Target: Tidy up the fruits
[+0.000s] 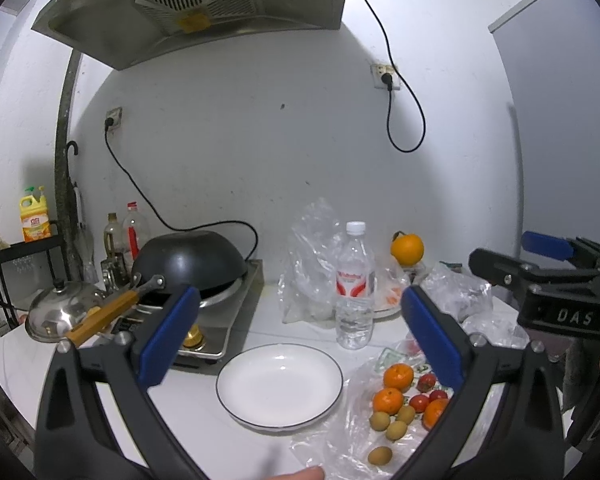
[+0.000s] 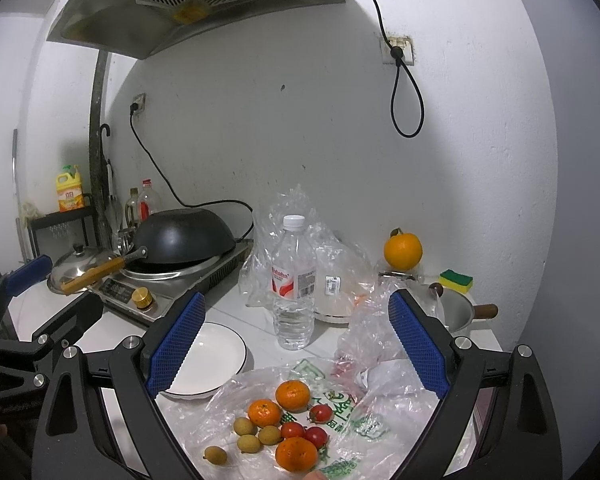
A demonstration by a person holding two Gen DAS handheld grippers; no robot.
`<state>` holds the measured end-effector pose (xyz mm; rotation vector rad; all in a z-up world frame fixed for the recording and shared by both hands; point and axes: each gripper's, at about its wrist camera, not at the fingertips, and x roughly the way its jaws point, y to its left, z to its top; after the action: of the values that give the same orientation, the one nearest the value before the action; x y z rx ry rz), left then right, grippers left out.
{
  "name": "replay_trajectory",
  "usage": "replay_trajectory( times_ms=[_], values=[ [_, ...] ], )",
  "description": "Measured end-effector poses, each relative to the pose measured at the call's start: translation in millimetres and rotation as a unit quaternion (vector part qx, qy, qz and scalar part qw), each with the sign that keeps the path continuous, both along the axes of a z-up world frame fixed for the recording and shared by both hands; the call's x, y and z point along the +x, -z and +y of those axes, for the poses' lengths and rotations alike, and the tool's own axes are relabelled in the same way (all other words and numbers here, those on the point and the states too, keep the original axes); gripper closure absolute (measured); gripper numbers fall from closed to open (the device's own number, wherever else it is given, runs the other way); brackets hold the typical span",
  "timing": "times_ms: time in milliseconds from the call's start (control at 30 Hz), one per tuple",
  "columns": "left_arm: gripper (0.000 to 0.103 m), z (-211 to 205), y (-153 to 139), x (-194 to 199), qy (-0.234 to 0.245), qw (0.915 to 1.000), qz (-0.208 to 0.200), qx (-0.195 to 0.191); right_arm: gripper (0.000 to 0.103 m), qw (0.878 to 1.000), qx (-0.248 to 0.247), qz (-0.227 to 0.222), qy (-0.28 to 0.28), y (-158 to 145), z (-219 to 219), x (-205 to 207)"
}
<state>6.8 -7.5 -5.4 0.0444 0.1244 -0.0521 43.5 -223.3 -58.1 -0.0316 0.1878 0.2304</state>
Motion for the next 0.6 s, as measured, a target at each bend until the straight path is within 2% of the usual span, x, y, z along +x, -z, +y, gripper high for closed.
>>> replay_trajectory(
  times_ms=[600],
  values=[
    [0.001,-2.7,2.9,3.4,0.006,1.0000,0.003,0.000,0.008,1.000,0.001,0.006,0.003,5.8,-2.1,3.9]
  ],
)
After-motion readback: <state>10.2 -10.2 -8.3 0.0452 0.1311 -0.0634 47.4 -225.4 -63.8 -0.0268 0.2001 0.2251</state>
